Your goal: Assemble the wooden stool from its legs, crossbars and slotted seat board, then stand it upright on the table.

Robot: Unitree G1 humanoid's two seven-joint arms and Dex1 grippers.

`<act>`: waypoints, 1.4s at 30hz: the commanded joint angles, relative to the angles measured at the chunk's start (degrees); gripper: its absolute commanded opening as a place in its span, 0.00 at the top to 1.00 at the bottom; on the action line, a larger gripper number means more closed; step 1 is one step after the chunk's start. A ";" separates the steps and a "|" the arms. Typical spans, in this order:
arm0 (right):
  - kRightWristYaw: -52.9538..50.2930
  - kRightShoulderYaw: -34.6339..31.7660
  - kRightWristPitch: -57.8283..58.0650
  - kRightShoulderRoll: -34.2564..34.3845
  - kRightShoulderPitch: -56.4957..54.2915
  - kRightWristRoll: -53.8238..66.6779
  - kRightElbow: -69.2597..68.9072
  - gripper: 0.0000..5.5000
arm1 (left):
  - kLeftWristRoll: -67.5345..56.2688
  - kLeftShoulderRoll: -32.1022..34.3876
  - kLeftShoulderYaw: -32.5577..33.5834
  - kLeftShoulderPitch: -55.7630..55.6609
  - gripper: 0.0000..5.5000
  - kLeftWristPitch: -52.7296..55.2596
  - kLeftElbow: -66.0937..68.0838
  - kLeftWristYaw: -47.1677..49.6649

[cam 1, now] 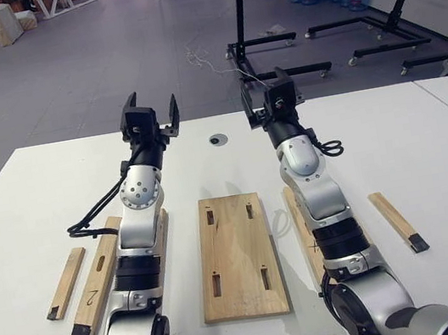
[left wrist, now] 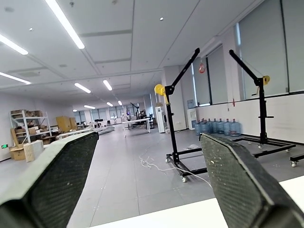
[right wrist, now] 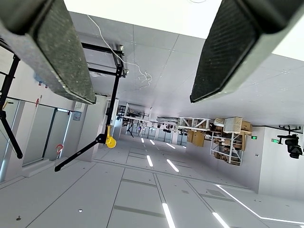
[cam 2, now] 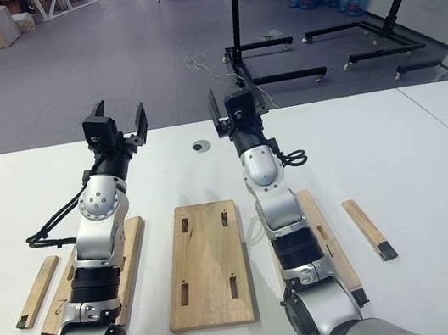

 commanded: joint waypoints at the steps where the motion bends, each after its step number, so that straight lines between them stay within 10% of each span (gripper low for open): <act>1: -1.02 -0.12 0.28 -0.23 0.47 -0.76 0.14 0.33 | 1.27 1.28 -0.19 -0.33 0.29 -0.51 0.41 -0.41; 26: 4.16 -5.18 0.11 -1.58 1.26 9.15 0.56 0.33 | 2.22 0.05 1.83 5.54 0.29 5.37 -6.28 4.16; 42: 34.33 -22.47 14.91 -32.25 31.20 23.51 -0.50 0.33 | 1.78 -8.79 -3.79 15.92 0.29 7.19 -16.37 7.31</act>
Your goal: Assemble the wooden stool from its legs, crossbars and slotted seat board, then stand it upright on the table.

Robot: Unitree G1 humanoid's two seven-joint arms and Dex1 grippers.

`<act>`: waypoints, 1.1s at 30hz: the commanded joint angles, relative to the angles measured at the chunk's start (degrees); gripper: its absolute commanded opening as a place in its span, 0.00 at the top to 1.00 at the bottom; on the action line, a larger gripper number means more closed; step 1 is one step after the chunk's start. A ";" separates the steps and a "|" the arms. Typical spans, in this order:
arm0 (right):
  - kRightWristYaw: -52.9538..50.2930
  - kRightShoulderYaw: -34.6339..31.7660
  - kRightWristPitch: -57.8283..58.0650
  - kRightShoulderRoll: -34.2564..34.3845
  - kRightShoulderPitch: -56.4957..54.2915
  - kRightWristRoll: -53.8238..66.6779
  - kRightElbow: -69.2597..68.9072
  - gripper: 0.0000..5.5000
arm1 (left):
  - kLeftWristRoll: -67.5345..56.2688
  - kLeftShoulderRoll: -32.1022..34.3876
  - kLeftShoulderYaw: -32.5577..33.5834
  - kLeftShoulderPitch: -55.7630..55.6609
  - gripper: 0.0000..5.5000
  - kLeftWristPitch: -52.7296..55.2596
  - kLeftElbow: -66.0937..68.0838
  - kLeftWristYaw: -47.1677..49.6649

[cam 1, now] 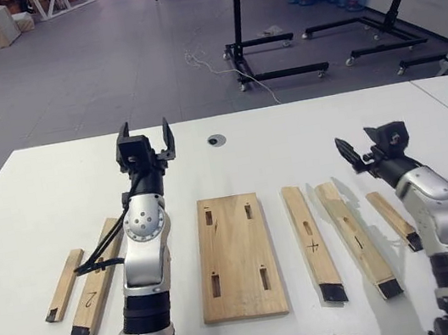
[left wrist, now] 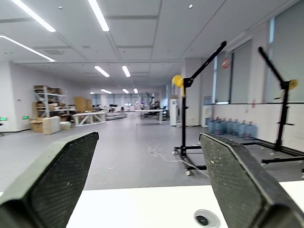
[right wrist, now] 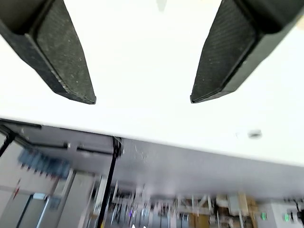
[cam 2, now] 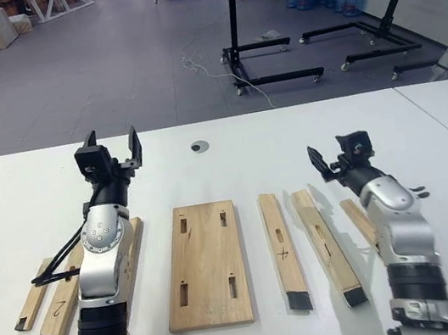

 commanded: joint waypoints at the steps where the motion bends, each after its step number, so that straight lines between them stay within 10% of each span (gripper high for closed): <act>1: 4.80 -1.25 3.22 -4.58 7.22 0.55 1.63 0.33 | 1.02 -1.97 -2.59 2.28 0.29 1.10 -1.14 0.70; 17: 17.23 -2.10 18.04 -14.50 27.74 2.94 -1.52 0.33 | 0.84 -3.52 -3.90 5.08 0.29 2.07 -5.19 4.57; 33: 9.64 0.15 25.37 -12.02 35.01 3.99 -2.82 0.76 | 0.72 -2.49 -4.93 6.07 0.29 3.52 -6.43 5.10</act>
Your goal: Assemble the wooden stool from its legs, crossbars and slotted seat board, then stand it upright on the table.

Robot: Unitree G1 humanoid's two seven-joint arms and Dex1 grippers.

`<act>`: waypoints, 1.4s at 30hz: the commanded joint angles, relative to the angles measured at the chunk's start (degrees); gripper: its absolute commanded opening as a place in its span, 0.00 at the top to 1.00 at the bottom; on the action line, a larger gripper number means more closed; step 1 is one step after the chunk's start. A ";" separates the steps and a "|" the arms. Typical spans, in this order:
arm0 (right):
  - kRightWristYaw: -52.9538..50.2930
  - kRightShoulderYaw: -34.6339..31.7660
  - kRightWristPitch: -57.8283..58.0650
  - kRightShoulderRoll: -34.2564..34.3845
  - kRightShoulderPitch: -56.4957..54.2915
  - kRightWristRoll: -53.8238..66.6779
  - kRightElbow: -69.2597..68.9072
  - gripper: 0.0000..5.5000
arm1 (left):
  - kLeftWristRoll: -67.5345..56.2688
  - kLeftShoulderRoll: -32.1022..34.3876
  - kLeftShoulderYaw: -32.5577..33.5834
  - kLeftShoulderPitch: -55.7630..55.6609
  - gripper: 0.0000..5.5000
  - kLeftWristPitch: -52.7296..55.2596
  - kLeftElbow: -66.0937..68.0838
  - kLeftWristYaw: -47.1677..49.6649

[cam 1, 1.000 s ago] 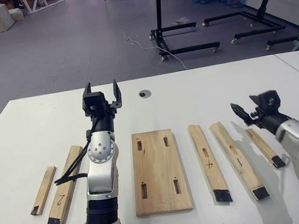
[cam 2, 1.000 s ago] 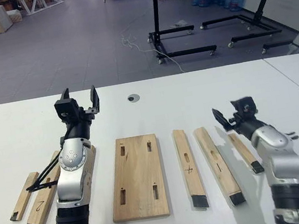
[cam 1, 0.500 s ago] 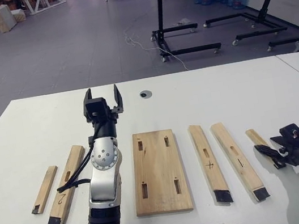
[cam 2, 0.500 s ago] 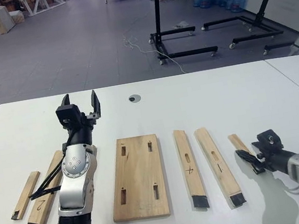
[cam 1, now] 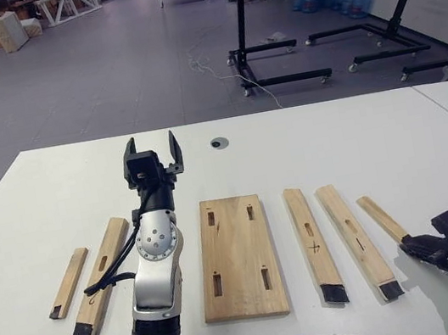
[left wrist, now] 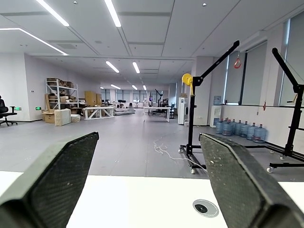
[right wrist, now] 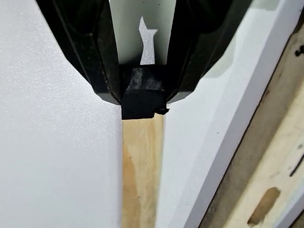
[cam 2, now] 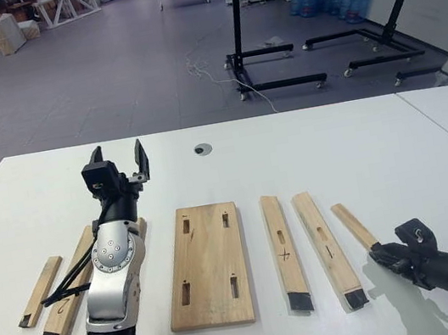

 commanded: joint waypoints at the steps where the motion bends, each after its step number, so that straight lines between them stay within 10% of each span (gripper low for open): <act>1: -4.80 4.96 4.91 3.23 2.12 -4.30 8.84 0.76 | -0.02 -1.39 -0.09 -0.73 0.29 0.83 -0.16 -0.25; 15: -21.12 7.23 -18.51 16.86 -52.88 -6.63 34.71 0.76 | -6.43 3.63 6.63 -8.25 0.29 1.11 6.67 -8.42; 25: -13.24 30.38 -28.56 28.61 -50.46 -11.34 4.22 0.76 | -53.94 3.58 13.86 -9.14 0.29 25.49 0.46 -30.19; 42: -5.33 38.80 -37.79 27.74 -51.06 -19.38 7.86 0.76 | -57.00 3.84 15.00 -11.95 0.43 26.83 8.20 -30.63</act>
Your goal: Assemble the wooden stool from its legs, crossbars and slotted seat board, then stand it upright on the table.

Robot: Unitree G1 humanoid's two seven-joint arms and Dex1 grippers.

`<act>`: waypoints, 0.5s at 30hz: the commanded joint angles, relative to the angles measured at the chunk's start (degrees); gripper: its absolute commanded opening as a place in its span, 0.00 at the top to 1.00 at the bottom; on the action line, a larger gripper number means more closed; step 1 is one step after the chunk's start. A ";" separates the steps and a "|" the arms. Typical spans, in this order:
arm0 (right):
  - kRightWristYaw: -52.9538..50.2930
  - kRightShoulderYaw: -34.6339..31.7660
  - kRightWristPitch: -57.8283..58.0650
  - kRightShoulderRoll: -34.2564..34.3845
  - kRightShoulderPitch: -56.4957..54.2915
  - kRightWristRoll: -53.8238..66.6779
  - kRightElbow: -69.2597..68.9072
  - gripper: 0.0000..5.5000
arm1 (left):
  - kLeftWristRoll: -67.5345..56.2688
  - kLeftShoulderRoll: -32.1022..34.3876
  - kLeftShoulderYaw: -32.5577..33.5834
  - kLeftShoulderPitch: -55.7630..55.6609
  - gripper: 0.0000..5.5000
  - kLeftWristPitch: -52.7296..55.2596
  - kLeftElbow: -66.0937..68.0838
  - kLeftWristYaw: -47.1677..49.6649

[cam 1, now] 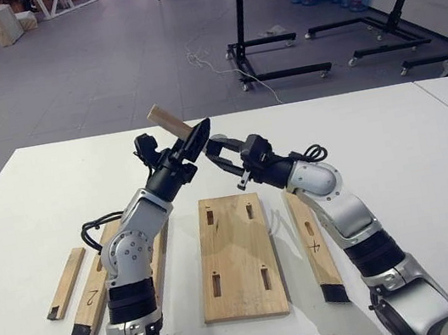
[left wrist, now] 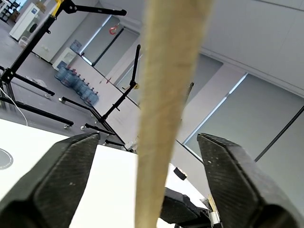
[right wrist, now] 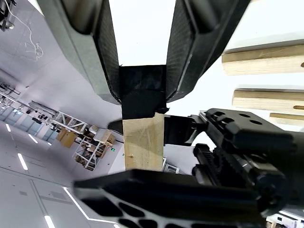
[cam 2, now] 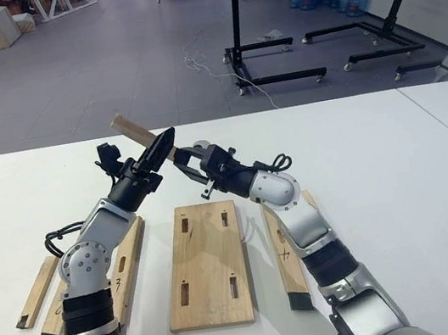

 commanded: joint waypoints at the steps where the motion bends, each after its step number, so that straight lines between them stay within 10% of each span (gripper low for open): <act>1: 1.00 -0.26 -1.34 -1.11 -0.85 -1.24 0.89 0.76 | 0.26 -0.66 0.51 0.42 0.45 -2.01 -0.96 -0.81; 15: 1.74 -0.33 0.71 -2.51 3.99 -1.54 -4.36 0.76 | 9.45 -1.24 -4.15 2.99 0.81 -7.40 -1.66 -0.90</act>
